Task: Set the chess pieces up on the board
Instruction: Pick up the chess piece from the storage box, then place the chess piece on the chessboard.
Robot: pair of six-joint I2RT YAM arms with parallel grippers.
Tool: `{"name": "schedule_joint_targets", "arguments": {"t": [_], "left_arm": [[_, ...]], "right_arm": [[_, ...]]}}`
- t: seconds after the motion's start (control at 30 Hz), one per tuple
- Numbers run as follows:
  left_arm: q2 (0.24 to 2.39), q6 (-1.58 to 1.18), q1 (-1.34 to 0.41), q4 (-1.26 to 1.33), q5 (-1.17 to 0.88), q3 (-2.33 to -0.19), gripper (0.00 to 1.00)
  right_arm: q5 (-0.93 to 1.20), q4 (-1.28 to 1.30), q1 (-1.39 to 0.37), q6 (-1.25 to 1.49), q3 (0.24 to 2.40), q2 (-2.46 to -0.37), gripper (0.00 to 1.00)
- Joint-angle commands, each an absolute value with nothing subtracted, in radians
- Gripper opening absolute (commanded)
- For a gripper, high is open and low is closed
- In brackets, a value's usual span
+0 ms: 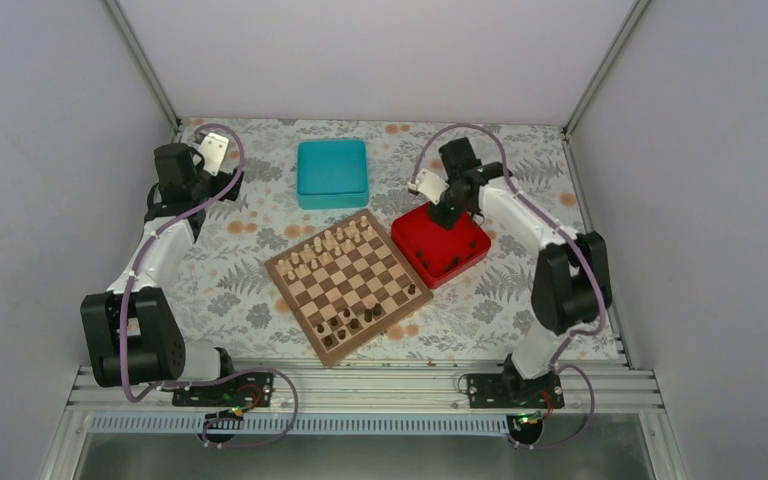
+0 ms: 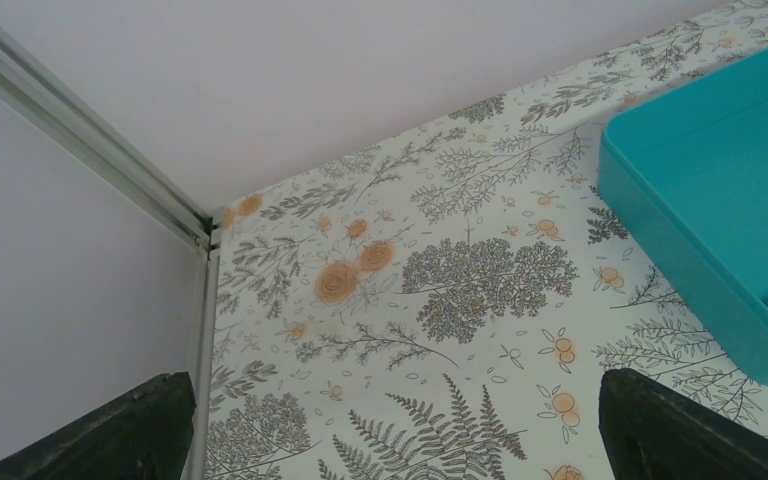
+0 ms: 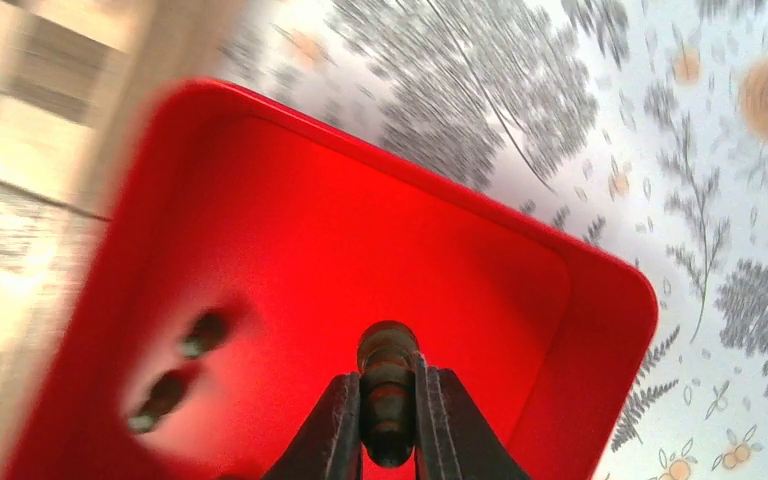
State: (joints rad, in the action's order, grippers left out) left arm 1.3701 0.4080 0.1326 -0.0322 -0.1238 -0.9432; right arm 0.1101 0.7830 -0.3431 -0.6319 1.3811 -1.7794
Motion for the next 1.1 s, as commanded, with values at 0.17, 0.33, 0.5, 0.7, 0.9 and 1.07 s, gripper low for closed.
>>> {"name": "schedule_joint_targets", "arguments": {"t": [0.17,0.33,0.5,0.7,0.9,1.07], "left_arm": [[1.360,0.408,0.130,-0.021,-0.130,-0.954,1.00],[1.359,0.408,0.130,-0.025,-0.130,-0.955,1.00],[1.359,0.408,0.130,-0.025,-0.127,-0.954,1.00],[1.359,0.410,0.130,-0.026,-0.124,-0.954,1.00],[1.361,0.411,0.130,-0.025,-0.124,-0.952,1.00],[1.361,0.412,0.130,-0.025,-0.124,-0.951,1.00]], "right_arm": [[0.182,0.857,-0.596,-0.625,1.238,-1.530,0.05],[0.204,0.844,-0.682,-0.598,1.156,-1.509,0.06],[0.214,0.821,-0.761,-0.585,1.081,-1.522,0.07],[0.237,0.808,-0.819,-0.564,1.059,-1.543,0.07],[0.234,0.792,-0.852,-0.554,1.045,-1.571,0.07],[0.233,0.788,-0.865,-0.551,1.052,-1.586,0.08]]}}
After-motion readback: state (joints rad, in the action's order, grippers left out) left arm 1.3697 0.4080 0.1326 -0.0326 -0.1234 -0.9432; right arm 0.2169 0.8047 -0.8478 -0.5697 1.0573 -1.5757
